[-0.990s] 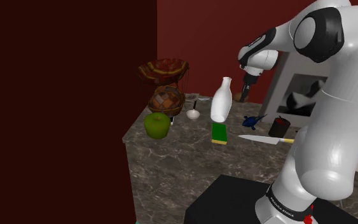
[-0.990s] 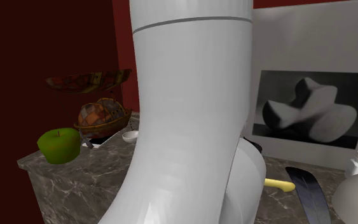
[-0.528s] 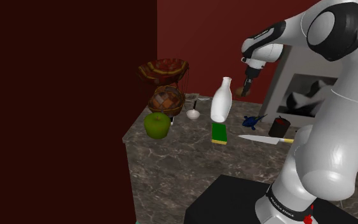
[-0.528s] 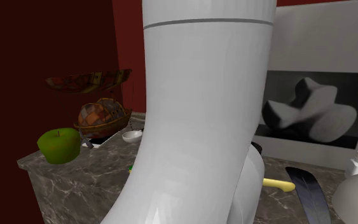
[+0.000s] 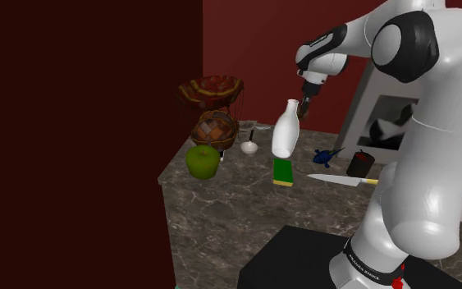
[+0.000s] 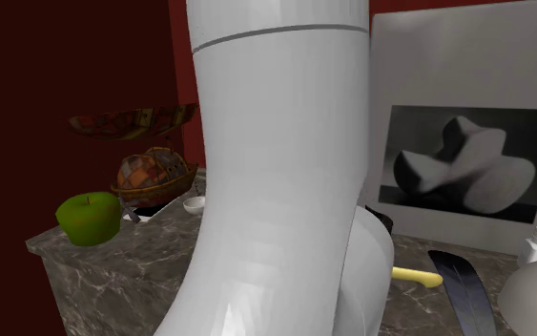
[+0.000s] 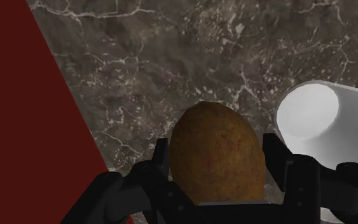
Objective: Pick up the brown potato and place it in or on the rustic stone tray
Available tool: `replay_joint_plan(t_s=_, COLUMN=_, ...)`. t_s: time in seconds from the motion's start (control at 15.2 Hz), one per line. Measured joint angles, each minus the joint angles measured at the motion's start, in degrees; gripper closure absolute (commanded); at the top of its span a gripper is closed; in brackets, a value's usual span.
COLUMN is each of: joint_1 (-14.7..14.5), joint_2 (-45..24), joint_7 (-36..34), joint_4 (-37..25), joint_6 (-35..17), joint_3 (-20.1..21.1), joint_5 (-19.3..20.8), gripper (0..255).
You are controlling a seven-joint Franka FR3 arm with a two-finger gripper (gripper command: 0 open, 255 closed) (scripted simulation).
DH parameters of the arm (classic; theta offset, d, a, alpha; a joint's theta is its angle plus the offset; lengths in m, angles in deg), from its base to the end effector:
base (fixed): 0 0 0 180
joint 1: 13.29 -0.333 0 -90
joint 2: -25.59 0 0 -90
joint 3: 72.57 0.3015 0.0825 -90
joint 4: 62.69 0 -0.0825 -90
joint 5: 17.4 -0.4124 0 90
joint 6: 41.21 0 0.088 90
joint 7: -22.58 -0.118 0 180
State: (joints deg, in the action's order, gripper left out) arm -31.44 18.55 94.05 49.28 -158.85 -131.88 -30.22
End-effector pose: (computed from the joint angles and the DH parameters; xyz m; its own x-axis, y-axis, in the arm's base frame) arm 0.4690 -0.3777 0.4098 0.9023 0.4186 0.1028 0.4205 -0.9073 0.0038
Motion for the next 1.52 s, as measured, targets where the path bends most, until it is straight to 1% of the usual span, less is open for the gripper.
replay_joint_plan(t_s=0.07, joint_1=-0.2, joint_2=-1.6, joint_7=-0.6, joint_4=-1.5, joint_6=0.6, joint_3=0.7, joint_5=-1.3, gripper=255)
replay_joint_plan(t_s=0.2, joint_1=0.5, joint_2=-5.2, joint_7=-0.5, joint_4=-4.1, joint_6=1.2, joint_3=2.2, joint_5=-4.4, gripper=255)
replay_joint_plan(t_s=0.33, joint_1=0.8, joint_2=-8.2, joint_7=-1.6, joint_4=-7.5, joint_6=2.6, joint_3=3.7, joint_5=-6.7, gripper=255)
replay_joint_plan(t_s=0.4, joint_1=0.4, joint_2=-9.0, joint_7=-2.6, joint_4=-8.4, joint_6=2.9, joint_3=4.3, joint_5=-7.2, gripper=255)
replay_joint_plan(t_s=0.59, joint_1=2.2, joint_2=-14.6, joint_7=-3.7, joint_4=-14.5, joint_6=5.0, joint_3=6.9, joint_5=-11.0, gripper=255)
replay_joint_plan(t_s=0.73, joint_1=2.3, joint_2=-17.0, joint_7=-5.4, joint_4=-17.6, joint_6=6.0, joint_3=8.2, joint_5=-12.4, gripper=255)
replay_joint_plan(t_s=0.92, joint_1=4.2, joint_2=-21.8, joint_7=-7.4, joint_4=-24.5, joint_6=8.5, joint_3=10.5, joint_5=-14.9, gripper=255)
replay_joint_plan(t_s=1.25, joint_1=7.5, joint_2=-30.3, joint_7=-12.2, joint_4=-38.3, joint_6=13.5, joint_3=14.1, joint_5=-18.2, gripper=255)
replay_joint_plan(t_s=1.32, joint_1=9.3, joint_2=-33.2, joint_7=-13.6, joint_4=-43.4, joint_6=15.4, joint_3=15.2, joint_5=-19.2, gripper=255)
replay_joint_plan(t_s=1.39, joint_1=10.3, joint_2=-34.9, joint_7=-14.7, joint_4=-46.5, joint_6=16.6, joint_3=15.7, joint_5=-19.5, gripper=255)
replay_joint_plan(t_s=1.45, joint_1=12.4, joint_2=-37.7, joint_7=-16.1, joint_4=-51.7, joint_6=18.7, joint_3=16.5, joint_5=-18.4, gripper=255)
replay_joint_plan(t_s=1.52, joint_1=14.4, joint_2=-40.1, joint_7=-17.5, joint_4=-56.6, joint_6=20.5, joint_3=17.6, joint_5=-16.5, gripper=255)
